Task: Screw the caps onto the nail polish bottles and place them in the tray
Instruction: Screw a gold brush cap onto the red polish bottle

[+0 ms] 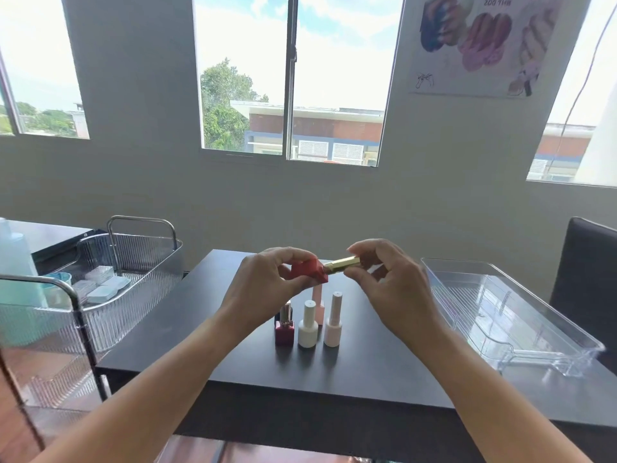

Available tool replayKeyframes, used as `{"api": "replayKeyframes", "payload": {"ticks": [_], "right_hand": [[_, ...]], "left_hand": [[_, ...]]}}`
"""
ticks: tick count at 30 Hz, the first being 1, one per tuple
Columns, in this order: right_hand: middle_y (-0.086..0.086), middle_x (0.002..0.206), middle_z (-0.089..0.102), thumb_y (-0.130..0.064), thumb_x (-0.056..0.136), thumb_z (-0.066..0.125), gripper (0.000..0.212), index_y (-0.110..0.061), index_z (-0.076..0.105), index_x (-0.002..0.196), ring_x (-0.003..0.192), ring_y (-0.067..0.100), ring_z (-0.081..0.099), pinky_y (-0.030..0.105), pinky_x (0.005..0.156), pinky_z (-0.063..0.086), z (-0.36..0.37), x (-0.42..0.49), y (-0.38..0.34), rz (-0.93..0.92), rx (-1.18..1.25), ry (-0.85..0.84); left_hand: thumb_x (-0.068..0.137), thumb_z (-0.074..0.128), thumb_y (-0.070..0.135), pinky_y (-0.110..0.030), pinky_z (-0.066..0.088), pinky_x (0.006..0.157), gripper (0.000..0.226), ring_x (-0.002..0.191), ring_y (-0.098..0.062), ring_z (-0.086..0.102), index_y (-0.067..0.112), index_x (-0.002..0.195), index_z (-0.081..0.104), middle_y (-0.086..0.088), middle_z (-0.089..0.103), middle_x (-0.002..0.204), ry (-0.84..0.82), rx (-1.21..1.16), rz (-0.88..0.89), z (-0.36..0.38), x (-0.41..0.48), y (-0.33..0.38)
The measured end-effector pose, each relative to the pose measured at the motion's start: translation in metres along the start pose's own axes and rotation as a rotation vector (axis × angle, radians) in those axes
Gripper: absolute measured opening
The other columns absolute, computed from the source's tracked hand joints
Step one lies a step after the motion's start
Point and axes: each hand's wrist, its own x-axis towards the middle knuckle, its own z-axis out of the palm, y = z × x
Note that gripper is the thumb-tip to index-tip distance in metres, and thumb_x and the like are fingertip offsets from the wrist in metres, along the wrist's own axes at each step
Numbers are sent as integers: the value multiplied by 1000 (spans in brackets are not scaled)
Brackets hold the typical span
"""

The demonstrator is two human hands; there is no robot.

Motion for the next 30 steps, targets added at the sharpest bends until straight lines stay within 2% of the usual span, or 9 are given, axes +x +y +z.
{"api": "replayKeyframes", "payload": {"ticks": [6,11,13,15,18,20,24,28,30], "right_hand": [[-26,79,59,-13,79,78,16,-20,72,92,77,-14,56,0,65,38,-2,2,7,-20,-23,-17],[-14,68,60,-32,83,73,8,-25,70,85,70,-1,55,4,62,38,-4,2,14,-1,-42,-66],[-9,66,61,-34,84,72,11,-24,69,86,69,3,54,7,61,39,-4,2,17,-2,-85,-89],[-12,66,58,-26,84,74,9,-22,68,89,68,-1,52,5,61,37,-5,1,15,-29,-92,-102],[-16,74,60,-10,81,76,17,-22,66,88,72,-1,53,3,64,38,-7,0,12,-62,-53,-119],[-15,76,64,-7,81,76,20,-24,66,86,73,-2,54,3,65,39,-11,0,11,-36,-5,-124],[-11,77,68,-13,81,77,17,-27,70,86,70,4,57,6,62,41,-14,1,10,25,61,-132],[-4,69,66,-27,86,71,7,-21,70,90,66,16,59,23,62,46,-14,2,11,17,34,-147],[-3,66,64,-48,89,56,33,-18,69,85,62,15,58,22,60,44,-16,3,14,-5,-73,-169]], "left_hand": [[64,74,61,-9,49,68,24,74,1,68,64,87,66,34,67,96,-15,13,39,1,-2,3],[66,76,50,-10,45,63,25,75,2,67,64,85,67,34,65,97,-40,65,28,2,-5,5],[65,74,50,-17,48,64,24,74,4,67,63,84,67,36,65,96,-40,63,6,3,-7,6],[64,73,54,-25,55,63,22,71,2,67,62,84,68,34,66,94,-51,46,-28,4,-9,8],[65,77,49,-46,60,58,24,59,-20,68,50,89,75,15,73,84,-141,-100,-114,3,-8,4],[70,78,40,-52,61,58,25,63,-27,68,39,96,78,3,76,87,-247,-256,-181,-1,-5,2],[82,71,34,-42,62,61,20,75,-12,68,33,101,78,3,79,95,-377,-368,-225,-7,-5,3],[86,76,17,-48,63,60,23,73,-33,70,35,100,76,2,78,84,-221,-243,-199,-2,-6,4],[82,78,17,-31,62,69,32,76,-15,69,45,97,73,16,73,88,-154,-149,-131,0,-7,5]]}}
